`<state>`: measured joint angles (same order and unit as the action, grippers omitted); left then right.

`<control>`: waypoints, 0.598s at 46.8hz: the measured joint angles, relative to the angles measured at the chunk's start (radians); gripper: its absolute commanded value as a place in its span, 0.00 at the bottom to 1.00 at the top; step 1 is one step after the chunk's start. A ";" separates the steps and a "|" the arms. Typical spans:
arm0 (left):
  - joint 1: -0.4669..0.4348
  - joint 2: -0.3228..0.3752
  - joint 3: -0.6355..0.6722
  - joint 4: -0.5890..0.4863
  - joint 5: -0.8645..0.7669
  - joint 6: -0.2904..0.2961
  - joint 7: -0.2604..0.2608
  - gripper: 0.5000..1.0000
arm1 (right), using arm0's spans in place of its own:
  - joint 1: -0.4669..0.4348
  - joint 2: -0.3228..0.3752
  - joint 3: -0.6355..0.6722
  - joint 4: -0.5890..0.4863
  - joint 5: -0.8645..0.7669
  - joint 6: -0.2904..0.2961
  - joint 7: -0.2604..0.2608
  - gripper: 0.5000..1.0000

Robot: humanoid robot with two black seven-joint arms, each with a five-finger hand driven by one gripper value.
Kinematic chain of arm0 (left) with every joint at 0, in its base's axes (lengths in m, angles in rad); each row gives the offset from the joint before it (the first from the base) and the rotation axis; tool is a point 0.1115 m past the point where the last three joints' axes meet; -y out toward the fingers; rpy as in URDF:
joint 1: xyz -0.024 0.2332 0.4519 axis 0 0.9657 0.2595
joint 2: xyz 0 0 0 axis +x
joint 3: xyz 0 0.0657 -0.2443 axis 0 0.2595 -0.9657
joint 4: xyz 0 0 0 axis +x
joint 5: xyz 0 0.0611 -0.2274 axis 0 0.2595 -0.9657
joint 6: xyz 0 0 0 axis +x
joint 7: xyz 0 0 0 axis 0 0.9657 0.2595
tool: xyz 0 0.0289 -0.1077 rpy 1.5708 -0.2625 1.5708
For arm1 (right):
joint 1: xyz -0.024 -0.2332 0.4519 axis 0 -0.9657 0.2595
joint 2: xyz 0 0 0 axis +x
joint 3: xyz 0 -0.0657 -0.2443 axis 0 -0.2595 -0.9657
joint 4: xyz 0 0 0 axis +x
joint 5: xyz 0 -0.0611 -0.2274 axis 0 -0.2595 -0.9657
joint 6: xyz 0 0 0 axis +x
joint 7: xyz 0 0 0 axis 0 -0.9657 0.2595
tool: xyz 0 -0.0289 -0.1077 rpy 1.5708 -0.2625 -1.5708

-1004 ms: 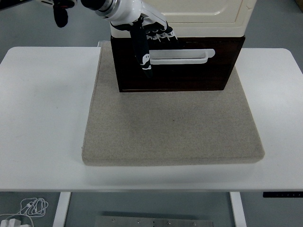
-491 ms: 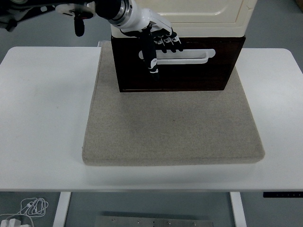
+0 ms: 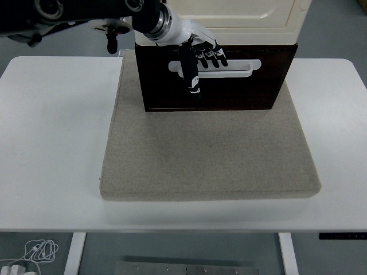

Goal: Open the drawer under the combination cabinet

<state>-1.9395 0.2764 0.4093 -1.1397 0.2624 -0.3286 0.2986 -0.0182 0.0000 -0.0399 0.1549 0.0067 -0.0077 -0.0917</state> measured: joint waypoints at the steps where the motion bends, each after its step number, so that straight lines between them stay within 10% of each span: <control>1: 0.000 -0.001 0.000 0.000 0.000 0.003 0.000 0.99 | 0.000 0.000 0.000 0.000 0.000 0.000 0.000 0.86; 28: 0.017 -0.012 -0.001 0.008 0.000 0.049 -0.001 0.98 | 0.000 0.000 0.000 0.000 0.000 0.000 0.000 0.86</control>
<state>-1.9221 0.2643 0.4079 -1.1318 0.2625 -0.2798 0.2978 -0.0184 0.0000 -0.0399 0.1549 0.0064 -0.0077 -0.0916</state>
